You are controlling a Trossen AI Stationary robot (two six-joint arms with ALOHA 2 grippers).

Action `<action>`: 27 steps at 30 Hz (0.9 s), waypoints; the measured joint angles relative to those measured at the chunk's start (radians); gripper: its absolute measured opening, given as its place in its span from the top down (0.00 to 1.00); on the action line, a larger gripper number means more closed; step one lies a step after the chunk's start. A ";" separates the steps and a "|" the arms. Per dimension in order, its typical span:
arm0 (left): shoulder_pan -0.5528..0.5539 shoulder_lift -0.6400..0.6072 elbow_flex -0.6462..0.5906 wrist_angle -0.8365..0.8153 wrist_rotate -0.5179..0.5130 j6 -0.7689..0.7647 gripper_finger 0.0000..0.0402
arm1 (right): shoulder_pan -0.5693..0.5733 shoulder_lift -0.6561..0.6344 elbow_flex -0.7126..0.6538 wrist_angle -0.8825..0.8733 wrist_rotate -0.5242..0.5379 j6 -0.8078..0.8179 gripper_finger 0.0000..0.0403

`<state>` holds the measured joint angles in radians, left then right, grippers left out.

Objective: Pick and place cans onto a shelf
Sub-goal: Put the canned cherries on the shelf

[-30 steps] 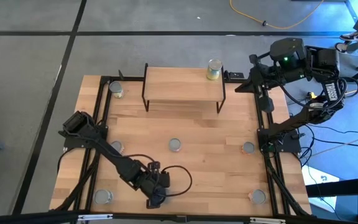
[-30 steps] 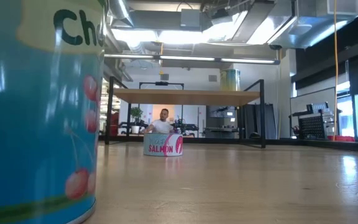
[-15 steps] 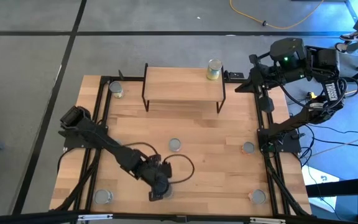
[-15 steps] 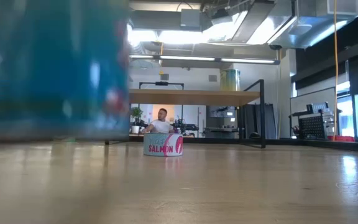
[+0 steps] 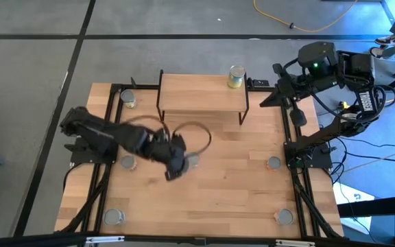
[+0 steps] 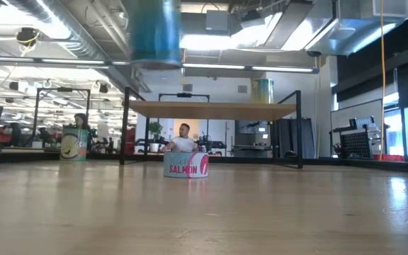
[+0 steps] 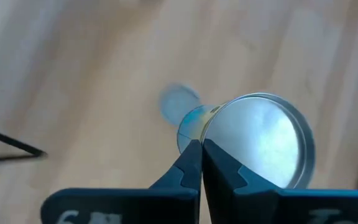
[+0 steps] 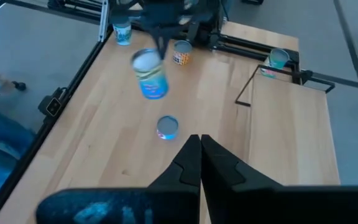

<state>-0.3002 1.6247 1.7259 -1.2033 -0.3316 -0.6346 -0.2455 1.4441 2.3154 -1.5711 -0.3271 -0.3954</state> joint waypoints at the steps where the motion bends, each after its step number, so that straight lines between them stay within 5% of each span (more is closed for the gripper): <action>1: 0.024 0.001 0.031 -0.015 -0.009 0.024 1.00 | 0.000 0.000 0.000 0.000 0.000 0.000 0.98; 13: 0.328 0.001 0.263 -0.076 0.015 0.453 1.00 | 0.000 0.000 0.000 0.000 -0.008 -0.002 0.98; 27: 0.630 0.033 0.284 0.037 0.300 0.824 1.00 | 0.000 0.034 0.000 0.000 -0.051 0.021 0.98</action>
<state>0.3295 1.6579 2.0102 -1.1662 -0.0321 0.1895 -0.2455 1.4782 2.3154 -1.5711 -0.3778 -0.3743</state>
